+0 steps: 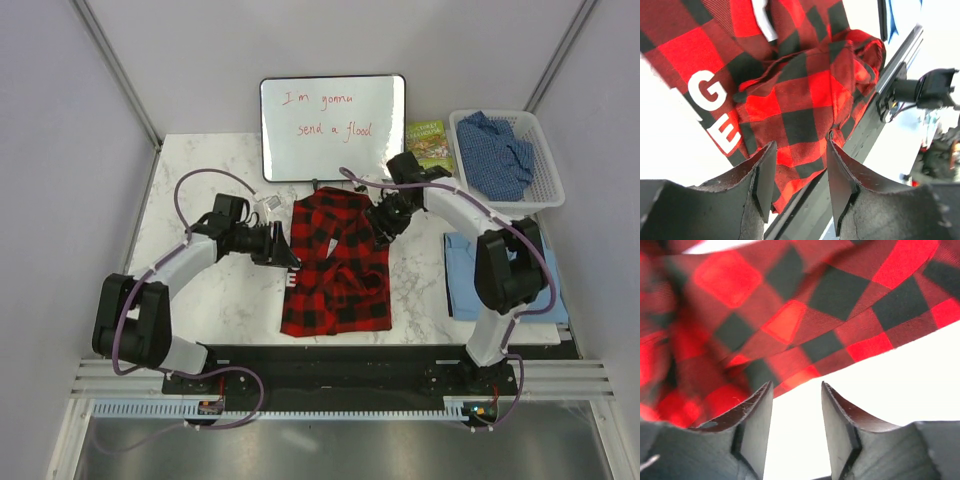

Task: Fold and stack the long sleeve shirts
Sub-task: Fold the shirt

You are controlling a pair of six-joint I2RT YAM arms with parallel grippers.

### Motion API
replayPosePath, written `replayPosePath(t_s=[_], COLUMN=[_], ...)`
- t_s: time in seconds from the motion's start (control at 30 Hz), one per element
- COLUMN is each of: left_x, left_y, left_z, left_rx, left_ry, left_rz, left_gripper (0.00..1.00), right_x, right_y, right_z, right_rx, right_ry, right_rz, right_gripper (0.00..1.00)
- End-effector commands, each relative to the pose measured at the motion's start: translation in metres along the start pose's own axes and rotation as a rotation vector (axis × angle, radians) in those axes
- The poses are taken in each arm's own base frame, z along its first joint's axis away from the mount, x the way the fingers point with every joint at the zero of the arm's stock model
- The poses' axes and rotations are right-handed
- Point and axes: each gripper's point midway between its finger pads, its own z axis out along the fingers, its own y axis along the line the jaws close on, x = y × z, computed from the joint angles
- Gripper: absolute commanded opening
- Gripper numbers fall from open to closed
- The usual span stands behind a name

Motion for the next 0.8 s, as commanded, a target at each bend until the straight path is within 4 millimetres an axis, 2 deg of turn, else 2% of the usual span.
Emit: replayPosePath(t_s=[0.0, 0.13, 0.17, 0.2, 0.23, 0.4, 0.53, 0.6, 0.77], left_x=[0.004, -0.012, -0.016, -0.015, -0.022, -0.023, -0.020, -0.022, -0.019], left_y=[-0.002, 0.010, 0.012, 0.020, 0.018, 0.015, 0.030, 0.037, 0.044], left_z=[0.000, 0.012, 0.015, 0.021, 0.022, 0.039, 0.050, 0.052, 0.053], left_rx=[0.033, 0.022, 0.016, 0.012, 0.021, 0.038, -0.022, -0.061, -0.103], left_ry=[0.020, 0.011, 0.013, 0.033, 0.029, 0.058, 0.080, 0.068, 0.068], left_rz=[0.117, 0.141, 0.141, 0.118, 0.125, 0.166, 0.137, 0.121, 0.124], left_gripper=[0.52, 0.51, 0.51, 0.52, 0.52, 0.52, 0.52, 0.52, 0.56], right_x=[-0.015, 0.007, 0.019, 0.024, 0.026, 0.044, 0.058, 0.061, 0.069], right_y=[0.042, 0.060, 0.066, 0.067, 0.068, 0.073, 0.076, 0.079, 0.083], right_z=[-0.054, -0.059, -0.058, -0.057, -0.057, -0.051, -0.048, -0.049, -0.045], right_rx=[-0.123, -0.200, -0.226, -0.236, -0.242, -0.282, -0.310, -0.325, -0.341], right_ry=[-0.112, -0.068, -0.037, -0.029, -0.026, 0.024, 0.070, 0.077, 0.090], right_rz=[-0.130, -0.175, -0.180, -0.198, -0.204, -0.204, -0.214, -0.216, -0.246], right_gripper=[0.56, 0.65, 0.73, 0.77, 0.80, 0.80, 0.80, 0.97, 0.98])
